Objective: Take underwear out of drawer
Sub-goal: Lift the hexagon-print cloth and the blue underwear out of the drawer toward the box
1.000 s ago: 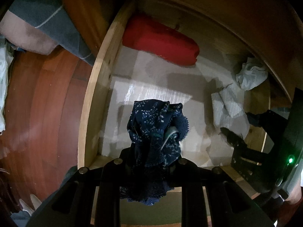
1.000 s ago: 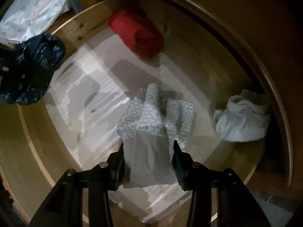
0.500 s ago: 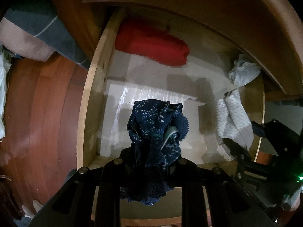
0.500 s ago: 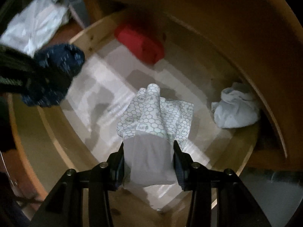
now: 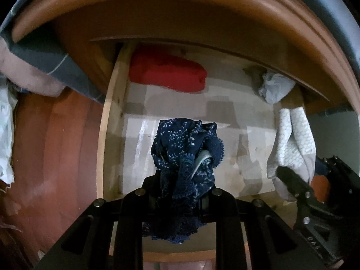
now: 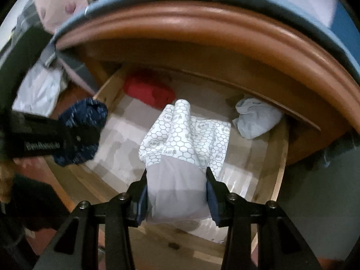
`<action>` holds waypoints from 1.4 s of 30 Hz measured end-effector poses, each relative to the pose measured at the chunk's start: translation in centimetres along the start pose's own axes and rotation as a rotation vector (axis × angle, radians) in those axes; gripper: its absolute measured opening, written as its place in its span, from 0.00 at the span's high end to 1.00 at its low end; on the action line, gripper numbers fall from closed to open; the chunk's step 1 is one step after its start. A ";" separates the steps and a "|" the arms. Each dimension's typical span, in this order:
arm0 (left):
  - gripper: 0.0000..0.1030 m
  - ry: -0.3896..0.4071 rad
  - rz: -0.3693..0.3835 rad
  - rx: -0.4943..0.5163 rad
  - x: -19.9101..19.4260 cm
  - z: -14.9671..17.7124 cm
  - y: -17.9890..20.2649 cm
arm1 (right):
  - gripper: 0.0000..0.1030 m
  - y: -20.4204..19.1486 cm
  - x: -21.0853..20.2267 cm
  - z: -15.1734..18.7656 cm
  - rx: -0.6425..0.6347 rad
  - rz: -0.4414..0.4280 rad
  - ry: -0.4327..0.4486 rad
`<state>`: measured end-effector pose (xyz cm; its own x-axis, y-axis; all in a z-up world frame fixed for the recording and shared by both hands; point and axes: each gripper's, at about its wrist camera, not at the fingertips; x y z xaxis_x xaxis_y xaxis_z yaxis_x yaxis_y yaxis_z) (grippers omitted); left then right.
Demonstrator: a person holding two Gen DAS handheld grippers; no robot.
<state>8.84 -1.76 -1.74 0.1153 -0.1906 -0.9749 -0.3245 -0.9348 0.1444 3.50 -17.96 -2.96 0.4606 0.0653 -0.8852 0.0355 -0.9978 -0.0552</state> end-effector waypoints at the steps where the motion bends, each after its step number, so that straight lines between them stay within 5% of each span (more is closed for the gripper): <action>1: 0.81 0.004 -0.004 0.004 -0.1 0.1 0.0 | 0.57 0.1 -0.5 0.1 0.011 0.004 0.013; 15: 0.81 0.153 -0.009 0.106 -5.2 1.9 2.4 | 0.57 0.5 -5.9 0.9 0.110 0.043 0.146; 26: 0.81 0.382 -0.172 0.126 -10.9 4.1 3.1 | 0.57 1.4 -13.8 0.2 0.121 0.063 0.273; 42: 0.81 0.540 -0.161 0.077 -19.2 5.3 4.0 | 0.57 2.6 -22.5 -3.2 0.101 0.088 0.432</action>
Point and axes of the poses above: each gripper's, at about its wrist camera, not at the fingertips, and x roughly the way its jaws point, y to its right, z to its underside, and after that the axes turned 1 degree about z, right-handed
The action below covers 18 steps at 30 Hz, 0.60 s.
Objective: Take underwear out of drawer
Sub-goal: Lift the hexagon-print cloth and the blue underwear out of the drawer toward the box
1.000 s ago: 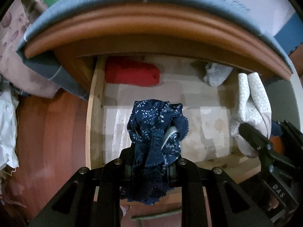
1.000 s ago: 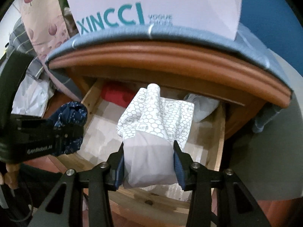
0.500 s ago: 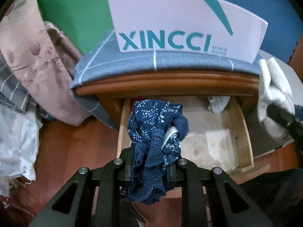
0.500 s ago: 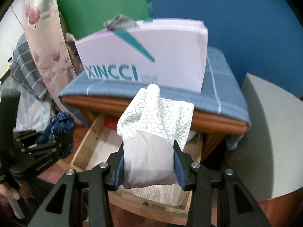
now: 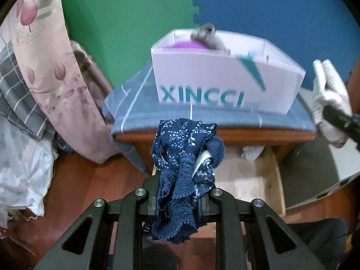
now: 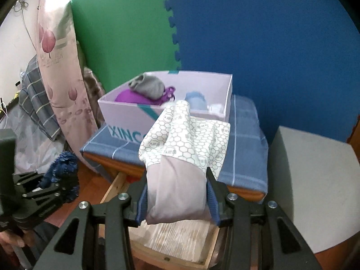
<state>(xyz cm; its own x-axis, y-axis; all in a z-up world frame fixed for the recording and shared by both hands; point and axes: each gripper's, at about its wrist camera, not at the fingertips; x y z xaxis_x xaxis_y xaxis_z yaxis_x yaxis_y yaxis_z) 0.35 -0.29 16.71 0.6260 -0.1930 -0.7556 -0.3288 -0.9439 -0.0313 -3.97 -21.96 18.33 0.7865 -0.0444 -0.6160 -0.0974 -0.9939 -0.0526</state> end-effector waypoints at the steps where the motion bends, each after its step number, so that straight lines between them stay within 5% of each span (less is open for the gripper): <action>1: 0.81 0.020 0.006 -0.003 -0.7 -0.5 -0.2 | 0.57 0.1 -0.2 -0.4 -0.002 0.000 0.005; 11: 0.81 0.174 0.023 -0.024 -5.7 -7.2 -2.1 | 0.57 -0.1 -0.6 -4.6 -0.023 0.005 0.064; 18: 0.81 0.191 -0.005 -0.024 -6.4 -8.2 -2.9 | 0.57 -1.0 2.3 -9.7 -0.062 0.029 0.065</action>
Point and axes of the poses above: each gripper's, at about its wrist camera, not at the fingertips, and x roughly the way its jaws point, y to its right, z to its underside, and after that the axes turned 1 degree about z, right-handed
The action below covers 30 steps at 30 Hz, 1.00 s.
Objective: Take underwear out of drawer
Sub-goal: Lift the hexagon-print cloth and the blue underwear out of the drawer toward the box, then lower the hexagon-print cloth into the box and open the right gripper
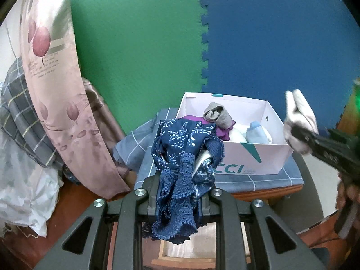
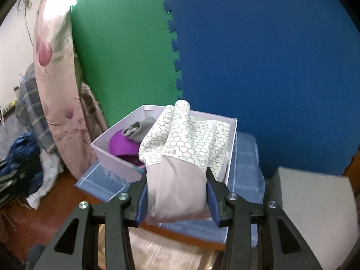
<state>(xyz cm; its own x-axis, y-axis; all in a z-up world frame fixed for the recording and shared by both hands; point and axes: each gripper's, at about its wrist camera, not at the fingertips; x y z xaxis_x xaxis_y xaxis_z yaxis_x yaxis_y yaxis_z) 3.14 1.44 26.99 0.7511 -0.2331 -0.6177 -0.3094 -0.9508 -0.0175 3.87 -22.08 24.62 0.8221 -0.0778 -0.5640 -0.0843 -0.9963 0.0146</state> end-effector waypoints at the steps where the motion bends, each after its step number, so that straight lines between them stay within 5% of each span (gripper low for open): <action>1: 0.81 -0.005 -0.002 -0.001 0.1 0.1 -0.1 | 0.57 -0.1 0.7 -0.6 -0.003 0.000 -0.004; 17: 0.81 -0.067 -0.041 -0.027 2.8 1.5 -2.1 | 0.56 -1.0 13.7 -2.3 -0.037 0.100 -0.182; 30: 0.81 -0.061 -0.005 -0.013 4.6 -0.4 -0.7 | 0.42 -0.6 15.2 -1.2 0.001 0.063 -0.201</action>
Point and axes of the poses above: each gripper's, at about its wrist camera, not at the fingertips, and x roughly the way its jaws point, y to its right, z to its underside, and after that the axes turned 1 degree about z, right-handed
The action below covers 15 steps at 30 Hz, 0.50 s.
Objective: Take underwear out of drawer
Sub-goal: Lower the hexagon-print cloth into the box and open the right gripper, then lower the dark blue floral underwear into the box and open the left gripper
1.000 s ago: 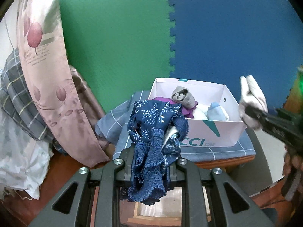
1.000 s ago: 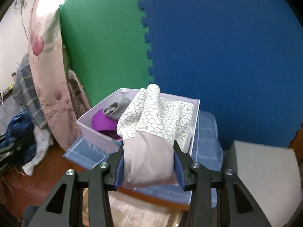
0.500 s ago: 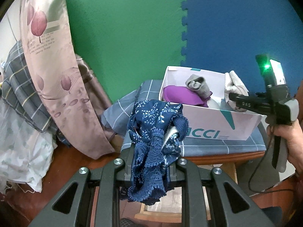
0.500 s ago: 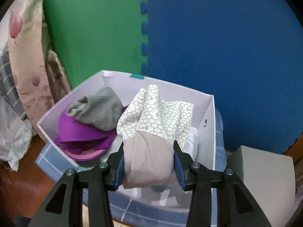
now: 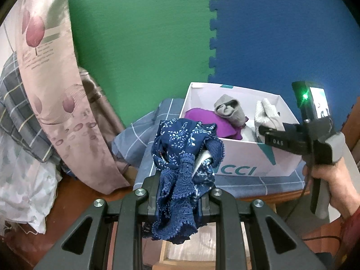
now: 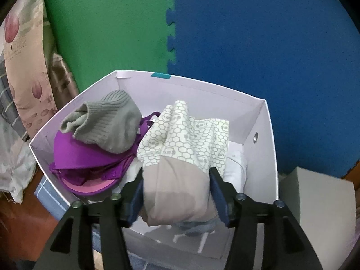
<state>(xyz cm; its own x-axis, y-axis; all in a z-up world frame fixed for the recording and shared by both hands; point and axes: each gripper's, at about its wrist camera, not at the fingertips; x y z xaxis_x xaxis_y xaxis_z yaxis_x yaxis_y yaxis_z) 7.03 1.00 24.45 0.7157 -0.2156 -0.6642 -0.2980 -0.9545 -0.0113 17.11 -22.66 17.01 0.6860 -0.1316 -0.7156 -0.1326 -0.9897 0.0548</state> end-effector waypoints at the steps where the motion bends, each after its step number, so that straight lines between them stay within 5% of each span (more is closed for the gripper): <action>1: 0.81 0.002 0.001 0.002 0.2 -0.2 0.2 | 0.38 0.0 -0.3 0.2 -0.008 -0.006 0.006; 15: 0.81 0.011 0.013 0.019 2.2 -2.9 2.5 | 0.36 1.3 -8.2 4.0 0.038 -0.011 0.200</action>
<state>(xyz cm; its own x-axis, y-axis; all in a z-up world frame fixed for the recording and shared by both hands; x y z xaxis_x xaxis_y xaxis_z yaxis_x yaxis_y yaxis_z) 9.66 -2.47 25.16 0.7187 -0.2303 -0.6561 -0.3193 -0.9475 -0.0172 8.43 -22.60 20.19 0.8152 -0.1334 -0.5637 -0.1489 -0.9887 0.0186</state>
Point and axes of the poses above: each gripper's, at about its wrist camera, not at the fingertips, and x roughly the way its jaws point, y to its right, z to its underside, and after that the axes turned 1 degree about z, right-handed
